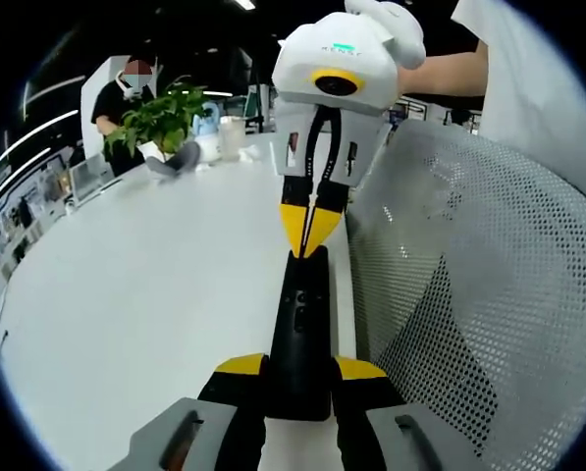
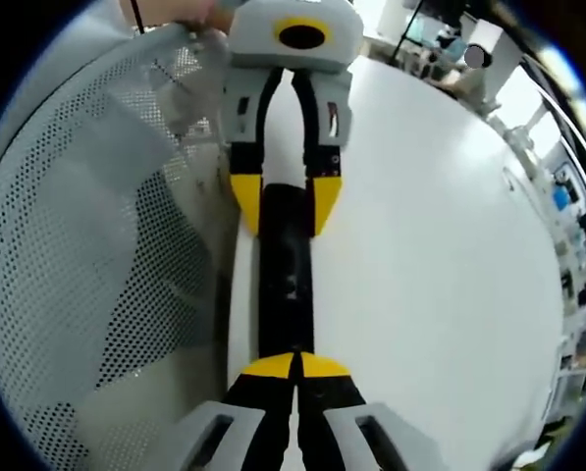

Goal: Press the specified remote control buttons in sequence, fully releasing each button before pressing the next.

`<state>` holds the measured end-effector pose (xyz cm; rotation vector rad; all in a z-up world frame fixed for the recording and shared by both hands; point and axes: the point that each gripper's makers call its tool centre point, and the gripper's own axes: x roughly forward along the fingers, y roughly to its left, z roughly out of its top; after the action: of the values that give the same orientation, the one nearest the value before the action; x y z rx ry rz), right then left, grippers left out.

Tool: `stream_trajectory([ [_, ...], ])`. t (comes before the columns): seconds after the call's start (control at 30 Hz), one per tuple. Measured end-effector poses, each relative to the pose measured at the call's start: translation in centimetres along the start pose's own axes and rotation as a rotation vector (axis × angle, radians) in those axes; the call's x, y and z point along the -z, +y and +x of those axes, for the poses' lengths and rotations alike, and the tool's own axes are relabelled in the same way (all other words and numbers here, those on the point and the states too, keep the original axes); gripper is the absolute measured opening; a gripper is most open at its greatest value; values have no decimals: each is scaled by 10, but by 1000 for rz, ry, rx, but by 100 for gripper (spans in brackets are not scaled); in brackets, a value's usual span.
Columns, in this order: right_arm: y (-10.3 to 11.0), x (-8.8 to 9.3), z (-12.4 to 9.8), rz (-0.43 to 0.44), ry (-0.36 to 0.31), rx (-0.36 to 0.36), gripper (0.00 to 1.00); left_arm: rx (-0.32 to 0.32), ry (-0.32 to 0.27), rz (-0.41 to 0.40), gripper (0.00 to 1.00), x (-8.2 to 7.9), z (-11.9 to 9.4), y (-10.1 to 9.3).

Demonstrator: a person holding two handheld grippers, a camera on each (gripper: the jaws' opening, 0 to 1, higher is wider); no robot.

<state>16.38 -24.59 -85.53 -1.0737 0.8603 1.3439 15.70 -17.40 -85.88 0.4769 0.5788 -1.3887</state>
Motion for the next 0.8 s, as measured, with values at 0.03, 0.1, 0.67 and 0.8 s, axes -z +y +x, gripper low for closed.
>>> stream_trajectory([
  [0.03,0,0,0,0,1,0,0,0,0,0,25,0,0,0],
  [0.1,0,0,0,0,4,-2,0,0,0,0,25,0,0,0],
  [0.67,-3,0,0,103,13,-105,0,0,-3,13,25,-1,0,0],
  [0.8,-2,0,0,123,5,-94,0,-1,0,19,25,-1,0,0],
])
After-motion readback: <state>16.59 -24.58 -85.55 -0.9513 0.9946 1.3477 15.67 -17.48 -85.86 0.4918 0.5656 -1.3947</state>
